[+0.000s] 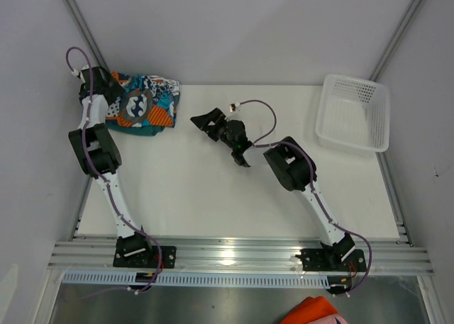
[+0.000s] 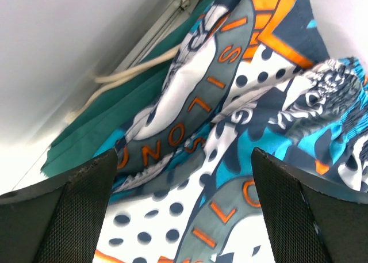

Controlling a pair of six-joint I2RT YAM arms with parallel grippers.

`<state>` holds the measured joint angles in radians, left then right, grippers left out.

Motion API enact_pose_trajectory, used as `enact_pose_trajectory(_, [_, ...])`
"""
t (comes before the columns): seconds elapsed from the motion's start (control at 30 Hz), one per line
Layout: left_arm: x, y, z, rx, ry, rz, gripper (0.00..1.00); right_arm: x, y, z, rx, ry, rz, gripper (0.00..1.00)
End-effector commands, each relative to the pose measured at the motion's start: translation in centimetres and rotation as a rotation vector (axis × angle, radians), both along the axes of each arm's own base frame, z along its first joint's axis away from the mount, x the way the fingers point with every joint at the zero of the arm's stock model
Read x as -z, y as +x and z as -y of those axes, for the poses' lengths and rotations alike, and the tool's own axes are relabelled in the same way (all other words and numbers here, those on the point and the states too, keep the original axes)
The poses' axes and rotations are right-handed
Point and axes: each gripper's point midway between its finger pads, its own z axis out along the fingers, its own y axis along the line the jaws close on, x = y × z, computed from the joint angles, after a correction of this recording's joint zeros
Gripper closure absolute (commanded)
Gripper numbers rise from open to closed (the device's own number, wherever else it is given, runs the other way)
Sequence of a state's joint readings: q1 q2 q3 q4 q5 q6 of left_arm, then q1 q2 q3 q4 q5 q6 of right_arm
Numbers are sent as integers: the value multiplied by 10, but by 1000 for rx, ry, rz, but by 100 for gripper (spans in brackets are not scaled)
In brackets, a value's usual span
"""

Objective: Fold and stack the shorts

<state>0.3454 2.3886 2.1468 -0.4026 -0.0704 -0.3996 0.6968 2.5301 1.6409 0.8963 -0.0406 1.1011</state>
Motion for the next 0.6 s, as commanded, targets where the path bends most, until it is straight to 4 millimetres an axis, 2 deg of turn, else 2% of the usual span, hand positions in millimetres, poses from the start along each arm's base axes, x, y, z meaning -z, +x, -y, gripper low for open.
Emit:
enact_pose_trajectory(0.0, [-80, -8, -10, -41, 87, 158, 1, -72, -6, 9, -18, 25, 176, 1])
enact_pose_trajectory(0.07, [-98, -11, -7, -37, 108, 193, 1, -70, -9, 13, -25, 1, 187, 0])
enact_pose_trajectory(0.1, [-92, -13, -5, -39, 114, 189, 1, -72, -10, 14, -29, -3, 195, 0])
enact_pose_trajectory(0.13, [-98, -14, -4, -34, 137, 200, 1, -78, -10, 16, -31, -6, 208, 0])
enact_pose_trajectory(0.17, [-103, -11, 6, -21, 157, 210, 1, -80, -13, 16, -48, -13, 218, 1])
enact_pose_trajectory(0.23, [-118, -14, 12, -16, 224, 239, 1, -84, -18, 17, -79, -57, 256, 1])
enact_pose_trajectory(0.27, [-119, -14, 23, -1, 241, 242, 1, -85, -20, 17, -91, -78, 266, 1])
enact_pose_trajectory(0.3, [-132, -18, 23, -18, 281, 258, 1, -78, -21, 18, -100, -133, 278, 0])
enact_pose_trajectory(0.33, [-139, -19, 26, -16, 293, 265, 1, -88, -25, 19, -110, -143, 299, 1])
enact_pose_trajectory(0.4, [-143, -20, 35, 3, 300, 265, 1, -84, -29, 24, -119, -199, 318, 1])
enact_pose_trajectory(0.43, [-147, -23, 38, 2, 306, 266, 1, -93, -32, 29, -122, -213, 330, 1])
enact_pose_trajectory(0.5, [-150, -26, 48, 16, 312, 259, 1, -97, -35, 35, -125, -241, 334, 1])
enact_pose_trajectory(0.53, [-158, -30, 53, 21, 322, 261, 1, -87, -39, 40, -138, -283, 320, 0])
enact_pose_trajectory(0.57, [-160, -32, 62, 19, 333, 254, 1, -103, -42, 47, -131, -284, 343, 0])
